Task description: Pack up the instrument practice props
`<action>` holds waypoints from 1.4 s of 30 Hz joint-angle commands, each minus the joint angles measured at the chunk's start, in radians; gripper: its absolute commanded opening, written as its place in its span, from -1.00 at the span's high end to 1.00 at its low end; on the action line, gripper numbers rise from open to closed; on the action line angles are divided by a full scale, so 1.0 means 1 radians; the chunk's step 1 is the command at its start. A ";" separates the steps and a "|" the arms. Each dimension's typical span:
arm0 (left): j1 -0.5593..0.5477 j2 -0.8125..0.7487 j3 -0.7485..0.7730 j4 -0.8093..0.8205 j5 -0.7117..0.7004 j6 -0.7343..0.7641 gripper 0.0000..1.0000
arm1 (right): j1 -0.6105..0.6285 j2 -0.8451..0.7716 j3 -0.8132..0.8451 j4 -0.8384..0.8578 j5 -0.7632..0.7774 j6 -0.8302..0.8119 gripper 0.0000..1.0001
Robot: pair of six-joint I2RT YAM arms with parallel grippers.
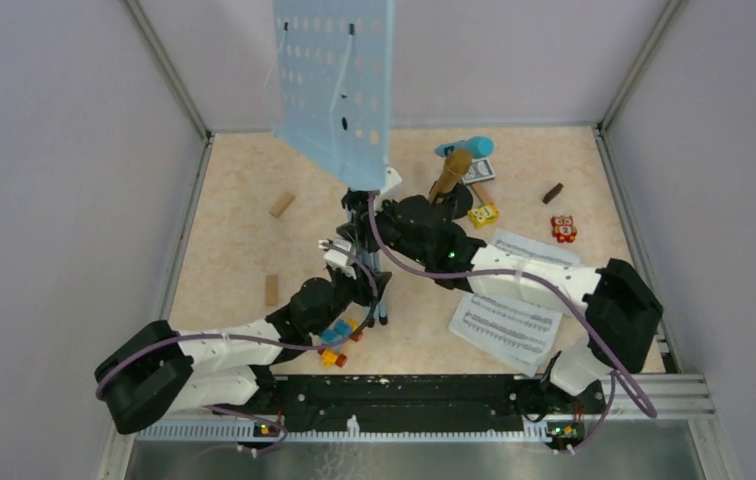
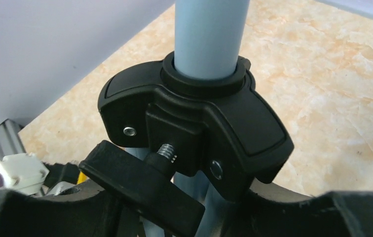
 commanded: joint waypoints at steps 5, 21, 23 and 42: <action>0.008 -0.215 0.066 -0.320 -0.192 -0.179 1.00 | -0.018 0.196 0.348 -0.091 0.147 -0.085 1.00; 0.011 -0.174 0.118 -0.455 -0.381 -0.331 1.00 | -0.085 0.655 0.868 -0.268 -0.278 -0.202 1.00; 0.011 -0.164 0.112 -0.440 -0.399 -0.339 1.00 | -0.089 0.699 0.926 -0.292 -0.278 -0.197 1.00; 0.047 -0.147 0.098 -0.422 -0.373 -0.327 -0.89 | -0.116 1.004 1.202 -0.349 -0.209 -0.386 1.00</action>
